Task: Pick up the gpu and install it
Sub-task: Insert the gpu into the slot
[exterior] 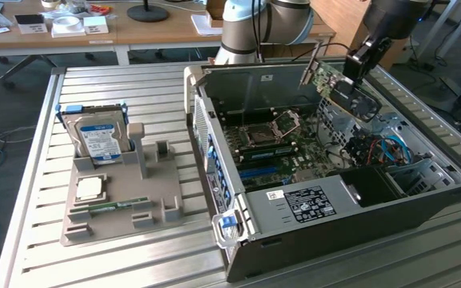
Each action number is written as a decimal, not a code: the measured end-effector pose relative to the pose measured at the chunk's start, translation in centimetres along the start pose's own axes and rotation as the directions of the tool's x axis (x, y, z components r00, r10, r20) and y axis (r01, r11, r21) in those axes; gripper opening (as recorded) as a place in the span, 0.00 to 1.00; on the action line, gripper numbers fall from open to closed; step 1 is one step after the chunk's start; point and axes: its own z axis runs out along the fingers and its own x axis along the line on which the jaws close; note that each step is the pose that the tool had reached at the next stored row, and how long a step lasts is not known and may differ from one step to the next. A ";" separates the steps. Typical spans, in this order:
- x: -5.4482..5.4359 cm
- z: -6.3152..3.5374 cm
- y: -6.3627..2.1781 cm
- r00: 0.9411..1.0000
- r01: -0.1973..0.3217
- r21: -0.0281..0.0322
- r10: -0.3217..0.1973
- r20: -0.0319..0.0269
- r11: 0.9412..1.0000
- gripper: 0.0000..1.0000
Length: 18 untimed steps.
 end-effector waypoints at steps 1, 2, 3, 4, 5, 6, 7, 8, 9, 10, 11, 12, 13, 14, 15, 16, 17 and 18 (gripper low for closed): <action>0.0 0.00 0.00 1.000 0.018 0.000 -0.018 -0.001 1.000 0.27; 0.0 0.00 0.00 0.999 0.036 -0.001 -0.036 -0.002 0.999 0.27; 0.0 0.00 0.00 0.999 0.053 -0.001 -0.053 -0.004 0.999 0.27; 0.0 0.01 0.00 0.997 0.071 -0.002 -0.071 -0.005 0.997 0.27; 0.0 0.01 0.00 0.996 0.089 -0.002 -0.089 -0.006 0.996 0.27; 0.0 0.01 0.00 0.994 0.109 -0.003 -0.109 -0.007 0.994 0.27; 0.0 0.01 0.00 0.992 0.127 -0.003 -0.127 -0.009 0.992 0.27; 0.0 0.01 0.00 0.989 0.144 -0.004 -0.144 -0.010 0.990 0.27; 0.0 0.01 0.00 0.987 0.162 -0.004 -0.162 -0.011 0.987 0.27; 0.0 0.01 0.00 0.984 0.180 -0.005 -0.180 -0.012 0.984 0.27; 0.0 0.02 0.00 0.980 0.198 -0.006 -0.198 -0.013 0.980 0.27; 0.0 0.03 0.00 0.976 0.216 -0.006 -0.216 -0.015 0.976 0.27; 0.0 0.03 0.00 0.972 0.233 -0.007 -0.233 -0.016 0.972 0.27; 0.0 0.03 0.00 0.968 0.251 -0.008 -0.251 -0.017 0.968 0.27; 0.0 0.04 0.00 0.963 0.268 -0.008 -0.268 -0.018 0.963 0.27; 0.0 0.04 0.00 0.958 0.285 -0.009 -0.285 -0.019 0.958 0.27; 0.0 0.05 -0.01 0.953 0.302 -0.010 -0.302 -0.020 0.953 0.27; 0.0 0.06 0.00 0.947 0.321 -0.011 -0.321 -0.021 0.947 0.27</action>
